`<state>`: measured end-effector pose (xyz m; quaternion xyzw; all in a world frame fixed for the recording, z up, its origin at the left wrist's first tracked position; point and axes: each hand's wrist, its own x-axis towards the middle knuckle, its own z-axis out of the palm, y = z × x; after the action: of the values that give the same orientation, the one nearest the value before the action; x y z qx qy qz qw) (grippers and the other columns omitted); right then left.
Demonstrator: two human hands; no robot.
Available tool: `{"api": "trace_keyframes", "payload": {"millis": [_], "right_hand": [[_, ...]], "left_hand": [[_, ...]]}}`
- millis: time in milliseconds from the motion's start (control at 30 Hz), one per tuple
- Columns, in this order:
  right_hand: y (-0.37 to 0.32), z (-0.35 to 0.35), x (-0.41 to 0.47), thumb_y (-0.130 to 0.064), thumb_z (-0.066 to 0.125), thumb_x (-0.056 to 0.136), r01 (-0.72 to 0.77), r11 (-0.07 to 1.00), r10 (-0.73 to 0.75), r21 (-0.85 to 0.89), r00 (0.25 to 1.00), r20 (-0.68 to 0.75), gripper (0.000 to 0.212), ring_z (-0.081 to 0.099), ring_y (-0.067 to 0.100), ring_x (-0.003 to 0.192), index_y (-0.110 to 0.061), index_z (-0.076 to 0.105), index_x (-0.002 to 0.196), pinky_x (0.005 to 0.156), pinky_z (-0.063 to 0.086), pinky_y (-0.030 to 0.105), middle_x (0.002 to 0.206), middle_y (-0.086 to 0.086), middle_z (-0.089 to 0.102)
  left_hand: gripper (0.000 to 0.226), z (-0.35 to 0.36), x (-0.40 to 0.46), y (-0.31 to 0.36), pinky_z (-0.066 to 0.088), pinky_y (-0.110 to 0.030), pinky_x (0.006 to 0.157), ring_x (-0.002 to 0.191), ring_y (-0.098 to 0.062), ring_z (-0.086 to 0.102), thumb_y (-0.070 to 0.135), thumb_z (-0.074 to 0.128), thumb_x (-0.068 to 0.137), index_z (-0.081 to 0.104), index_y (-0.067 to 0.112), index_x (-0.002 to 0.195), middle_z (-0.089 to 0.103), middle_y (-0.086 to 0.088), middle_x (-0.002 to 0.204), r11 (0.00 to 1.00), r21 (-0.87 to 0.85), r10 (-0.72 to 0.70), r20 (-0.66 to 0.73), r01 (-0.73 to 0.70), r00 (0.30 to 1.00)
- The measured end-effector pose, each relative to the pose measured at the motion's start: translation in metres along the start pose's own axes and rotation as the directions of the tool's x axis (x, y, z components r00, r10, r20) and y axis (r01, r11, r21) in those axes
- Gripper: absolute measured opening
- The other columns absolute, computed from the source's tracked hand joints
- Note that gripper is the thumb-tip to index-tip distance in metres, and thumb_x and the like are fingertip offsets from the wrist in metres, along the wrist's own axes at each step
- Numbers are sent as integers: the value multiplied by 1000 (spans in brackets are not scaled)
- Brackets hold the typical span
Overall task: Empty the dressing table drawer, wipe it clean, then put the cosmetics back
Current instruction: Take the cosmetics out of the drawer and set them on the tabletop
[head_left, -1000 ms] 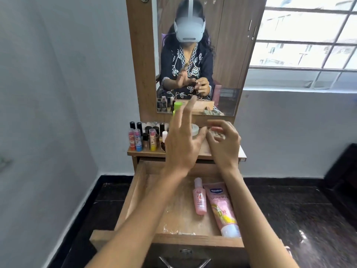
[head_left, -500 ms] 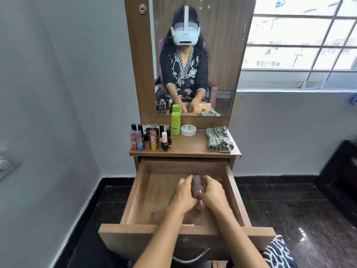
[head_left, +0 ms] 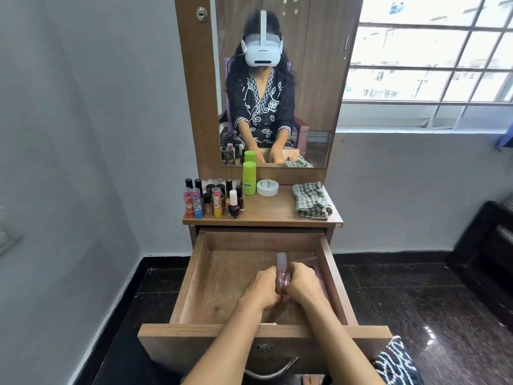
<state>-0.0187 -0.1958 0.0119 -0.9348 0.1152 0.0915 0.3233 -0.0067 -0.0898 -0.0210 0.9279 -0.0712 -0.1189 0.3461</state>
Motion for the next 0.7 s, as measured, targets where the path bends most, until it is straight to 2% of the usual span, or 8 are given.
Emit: {"api": "trace_keyframes", "payload": {"millis": [67, 200, 367, 467, 600, 700], "right_hand": [[-1, 0, 0, -16, 54, 89, -17, 1000, 17, 2, 1000, -2, 29, 58, 28, 113, -6, 60, 116, 91, 43, 29, 119, 14, 63], [0, 0, -1, -21, 50, 91, 1, 999, 0, 51, 1000, -8, 28, 60, 29, 109, -8, 63, 113, 83, 44, 27, 113, 15, 66], [1, -1, 2, -16, 60, 83, 10, 1000, -11, 22, 999, 44, 32, 60, 26, 109, -12, 63, 115, 81, 43, 23, 114, 11, 66], [5, -1, 5, -11, 67, 75, -4, 999, 2, 34, 998, 68, 39, 61, 21, 106, -14, 63, 114, 73, 40, 19, 112, 7, 67], [8, -2, 8, -11, 77, 62, -58, 996, 52, 69, 995, 90, 57, 60, 19, 104, -12, 59, 116, 73, 43, 23, 112, 6, 64], [9, -1, 7, -10, 82, 57, -87, 985, 76, 150, 994, 77, 62, 63, 20, 99, -8, 57, 113, 80, 52, 29, 107, 8, 66]], "left_hand": [[50, 0, 0, 1, 49, -37, 89, 106, -29, 60, 16, 72, 71, 55, 14, 117, 63, -10, 116, 1000, 2, 1, -1, -1, 1000], [42, 0, 0, 2, 49, -38, 84, 100, -30, 61, 14, 70, 71, 58, 11, 111, 65, -12, 110, 999, 35, 8, -13, -8, 1000], [38, -1, 0, 3, 50, -39, 80, 98, -31, 62, 12, 72, 71, 61, 7, 107, 66, -14, 106, 1000, 27, 7, -16, -7, 1000], [34, -1, 0, 2, 48, -38, 79, 97, -31, 62, 11, 73, 71, 61, 8, 103, 66, -15, 104, 1000, 31, -1, -19, 2, 1000], [40, -1, -1, 1, 48, -38, 79, 97, -30, 62, 14, 75, 71, 59, 11, 108, 64, -13, 107, 1000, 27, 0, -24, 0, 1000], [48, -5, -6, 4, 51, -40, 85, 100, -29, 61, 15, 75, 71, 57, 12, 116, 62, -11, 112, 1000, 20, 7, -53, -6, 999]]}}
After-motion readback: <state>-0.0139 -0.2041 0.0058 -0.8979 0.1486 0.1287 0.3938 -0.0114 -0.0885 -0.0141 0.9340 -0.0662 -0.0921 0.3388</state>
